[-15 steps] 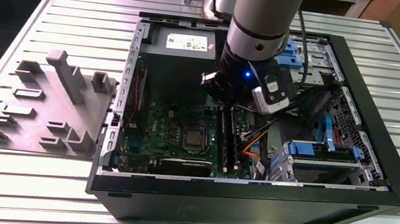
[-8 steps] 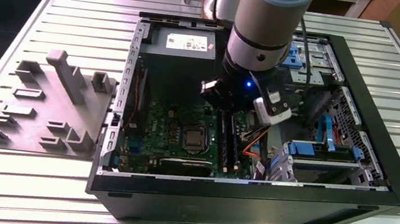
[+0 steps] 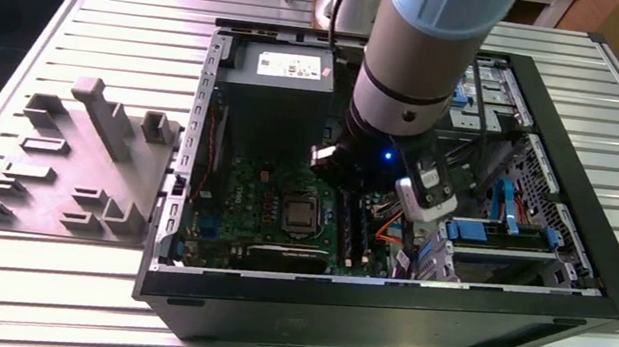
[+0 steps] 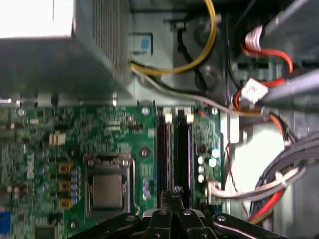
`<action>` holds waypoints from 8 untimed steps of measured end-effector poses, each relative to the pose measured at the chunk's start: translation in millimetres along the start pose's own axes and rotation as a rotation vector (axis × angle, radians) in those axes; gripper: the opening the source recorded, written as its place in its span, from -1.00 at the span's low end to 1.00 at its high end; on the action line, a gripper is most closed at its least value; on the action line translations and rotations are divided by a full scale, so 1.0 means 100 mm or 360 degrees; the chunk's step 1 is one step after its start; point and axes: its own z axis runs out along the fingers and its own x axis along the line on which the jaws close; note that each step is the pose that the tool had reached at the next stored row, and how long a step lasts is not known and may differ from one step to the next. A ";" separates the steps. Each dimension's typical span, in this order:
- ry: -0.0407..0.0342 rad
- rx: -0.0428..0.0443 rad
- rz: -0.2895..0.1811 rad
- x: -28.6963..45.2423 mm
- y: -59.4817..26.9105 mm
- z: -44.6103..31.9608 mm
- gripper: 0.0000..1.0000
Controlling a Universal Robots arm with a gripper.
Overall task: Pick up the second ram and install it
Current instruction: 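Press down the second ram until it locks into place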
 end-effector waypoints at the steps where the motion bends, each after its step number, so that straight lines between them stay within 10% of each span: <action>1: 0.0000 0.0000 0.0000 -0.001 -0.034 -0.001 -0.80; 8: 0.0002 0.0003 0.0001 -0.006 -0.229 -0.007 -0.80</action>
